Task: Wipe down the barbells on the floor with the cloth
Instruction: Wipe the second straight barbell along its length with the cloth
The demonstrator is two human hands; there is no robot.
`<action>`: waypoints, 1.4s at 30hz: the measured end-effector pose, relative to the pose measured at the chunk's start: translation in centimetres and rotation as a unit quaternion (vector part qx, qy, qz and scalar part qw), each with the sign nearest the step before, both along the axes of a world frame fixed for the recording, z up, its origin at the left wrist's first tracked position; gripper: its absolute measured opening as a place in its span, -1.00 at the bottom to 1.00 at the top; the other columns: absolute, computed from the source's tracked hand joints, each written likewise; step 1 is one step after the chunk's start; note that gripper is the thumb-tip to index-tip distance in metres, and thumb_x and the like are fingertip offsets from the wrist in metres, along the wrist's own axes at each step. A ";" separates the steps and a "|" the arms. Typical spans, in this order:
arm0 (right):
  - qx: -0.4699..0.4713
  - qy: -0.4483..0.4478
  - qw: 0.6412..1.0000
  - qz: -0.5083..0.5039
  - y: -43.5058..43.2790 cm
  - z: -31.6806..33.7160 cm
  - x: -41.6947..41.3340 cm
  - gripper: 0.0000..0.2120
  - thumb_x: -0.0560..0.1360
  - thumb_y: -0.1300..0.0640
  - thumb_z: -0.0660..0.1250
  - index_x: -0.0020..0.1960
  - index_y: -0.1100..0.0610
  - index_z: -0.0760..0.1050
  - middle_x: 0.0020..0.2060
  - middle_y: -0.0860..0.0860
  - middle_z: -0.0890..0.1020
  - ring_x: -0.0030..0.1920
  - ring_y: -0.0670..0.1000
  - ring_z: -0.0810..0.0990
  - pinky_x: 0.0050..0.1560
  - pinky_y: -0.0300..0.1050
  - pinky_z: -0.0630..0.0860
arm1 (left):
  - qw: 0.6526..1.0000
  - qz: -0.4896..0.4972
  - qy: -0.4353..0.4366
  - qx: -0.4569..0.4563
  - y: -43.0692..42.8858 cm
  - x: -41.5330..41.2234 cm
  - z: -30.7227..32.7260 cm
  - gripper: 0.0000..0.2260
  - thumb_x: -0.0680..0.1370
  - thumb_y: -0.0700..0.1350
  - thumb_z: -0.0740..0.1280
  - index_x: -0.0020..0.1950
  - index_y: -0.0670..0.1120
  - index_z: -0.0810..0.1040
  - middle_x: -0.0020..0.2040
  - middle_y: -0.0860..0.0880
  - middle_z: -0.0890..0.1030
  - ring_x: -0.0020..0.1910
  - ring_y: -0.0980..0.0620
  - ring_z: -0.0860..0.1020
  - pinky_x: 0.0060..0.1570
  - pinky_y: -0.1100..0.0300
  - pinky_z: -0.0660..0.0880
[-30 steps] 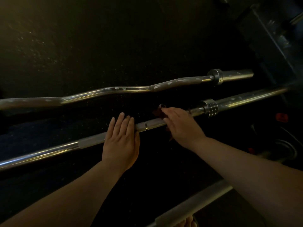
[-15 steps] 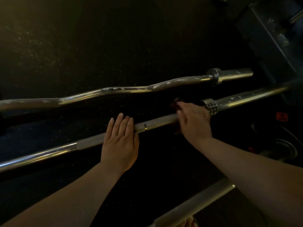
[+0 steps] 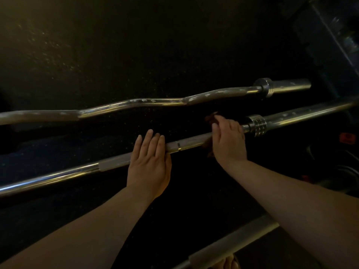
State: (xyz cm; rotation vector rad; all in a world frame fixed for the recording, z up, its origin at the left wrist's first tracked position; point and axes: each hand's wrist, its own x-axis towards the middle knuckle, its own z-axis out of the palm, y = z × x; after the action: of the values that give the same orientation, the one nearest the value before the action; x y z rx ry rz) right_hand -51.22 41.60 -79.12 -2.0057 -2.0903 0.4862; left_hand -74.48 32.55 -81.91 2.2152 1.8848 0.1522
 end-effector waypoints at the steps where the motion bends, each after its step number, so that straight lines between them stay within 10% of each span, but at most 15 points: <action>1: -0.005 0.015 0.999 -0.040 -0.5 -0.1 -1.0 -0.58 0.70 -0.01 0.00 0.46 0.11 0.37 0.30 0.08 0.51 0.39 0.12 0.40 0.58 0.16 0.14 | 1.000 0.002 0.000 0.001 0.0 0.0 0.0 -0.47 0.71 0.08 -0.18 0.60 -0.16 0.09 0.62 -0.13 0.17 0.62 -0.07 -0.11 0.55 -0.02 -0.31; 6: 0.003 -0.027 0.993 0.112 -6.0 -1.1 -5.0 -0.54 0.68 0.08 0.01 0.55 0.13 0.25 0.48 0.10 0.32 0.56 0.18 0.19 0.60 0.19 0.08 | 0.999 0.017 0.027 0.007 -0.1 0.2 -0.7 -0.51 0.71 0.07 -0.08 0.56 -0.18 0.05 0.58 -0.15 0.28 0.62 -0.09 -0.03 0.57 -0.06 -0.27; 11: -0.048 -0.043 0.992 0.108 0.2 -0.2 -5.5 -0.65 0.71 0.03 0.00 0.37 0.08 0.43 0.17 0.04 0.58 0.18 0.10 0.52 0.25 0.07 0.46 | 0.999 0.016 0.028 -0.007 0.1 0.2 -0.4 -0.49 0.71 0.09 -0.17 0.58 -0.15 0.04 0.62 -0.13 0.19 0.62 -0.07 -0.11 0.55 -0.04 -0.32; 18: -0.012 -0.063 0.980 0.186 -7.0 -0.9 -4.8 -0.45 0.68 0.04 0.05 0.64 0.08 0.04 0.59 0.12 0.15 0.62 0.19 0.03 0.60 0.17 -0.01 | 1.000 0.022 0.019 -0.013 -0.1 0.5 -0.1 -0.51 0.70 0.10 -0.23 0.56 -0.12 -0.07 0.64 -0.12 0.11 0.61 -0.06 -0.19 0.54 -0.05 -0.36; 23: -0.063 -0.042 0.979 0.192 -1.3 -0.4 -6.4 -0.61 0.67 0.08 0.06 0.46 0.13 0.36 0.26 0.09 0.51 0.28 0.15 0.45 0.39 0.06 0.36 | 0.999 0.018 0.040 -0.021 0.1 0.4 -0.1 -0.52 0.71 0.09 -0.16 0.57 -0.13 0.00 0.63 -0.12 0.13 0.61 -0.08 -0.16 0.51 -0.02 -0.43; 29: -0.031 -0.045 0.976 0.211 -7.5 -0.8 -6.0 -0.44 0.69 0.05 0.04 0.65 0.09 0.00 0.61 0.11 0.07 0.64 0.16 -0.09 0.60 0.16 -0.18 | 0.998 0.026 0.046 -0.036 0.0 0.8 0.5 -0.44 0.69 0.11 -0.24 0.56 -0.19 0.10 0.59 -0.16 0.25 0.62 -0.12 -0.03 0.56 -0.07 -0.27; 32: -0.043 -0.056 0.967 0.243 -4.1 -0.6 -5.5 -0.51 0.68 0.02 -0.03 0.57 0.12 0.21 0.48 0.11 0.30 0.54 0.18 0.21 0.62 0.15 -0.01 | 0.997 0.019 0.057 -0.039 0.2 0.5 0.2 -0.48 0.70 0.10 -0.23 0.53 -0.19 0.11 0.57 -0.17 0.30 0.61 -0.13 0.03 0.57 -0.08 -0.21; 36: -0.038 -0.068 0.973 0.218 -1.1 -0.1 -2.7 -0.55 0.67 0.01 -0.07 0.40 0.17 0.39 0.23 0.10 0.53 0.29 0.15 0.47 0.55 0.15 0.17 | 0.996 0.026 0.032 -0.084 0.3 0.8 1.3 -0.44 0.68 0.12 -0.28 0.61 -0.13 -0.01 0.65 -0.11 0.05 0.61 -0.07 -0.24 0.53 -0.04 -0.38; 39: -0.017 -0.038 0.996 0.080 -2.3 -0.3 -3.5 -0.58 0.66 0.02 -0.04 0.40 0.15 0.39 0.26 0.09 0.49 0.36 0.13 0.42 0.60 0.17 0.06 | 0.990 0.064 -0.002 -0.123 0.7 2.1 2.4 -0.45 0.67 0.11 -0.30 0.62 -0.12 -0.18 0.65 -0.09 -0.20 0.54 -0.04 -0.43 0.49 -0.02 -0.47; 42: -0.027 -0.051 0.985 0.161 -4.0 -0.3 -5.8 -0.54 0.62 0.04 0.06 0.48 0.12 0.34 0.39 0.07 0.41 0.49 0.13 0.29 0.61 0.17 0.02 | 0.992 0.026 -0.014 -0.123 0.9 4.0 2.5 -0.44 0.65 0.12 -0.28 0.57 -0.11 -0.33 0.63 -0.11 -0.27 0.53 -0.05 -0.45 0.48 -0.02 -0.46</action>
State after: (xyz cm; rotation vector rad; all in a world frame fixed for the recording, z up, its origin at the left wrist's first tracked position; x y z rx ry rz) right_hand -57.02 37.65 -79.47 -1.7577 -2.5053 0.5072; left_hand -70.45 33.46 -79.37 1.9926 1.8373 -0.0383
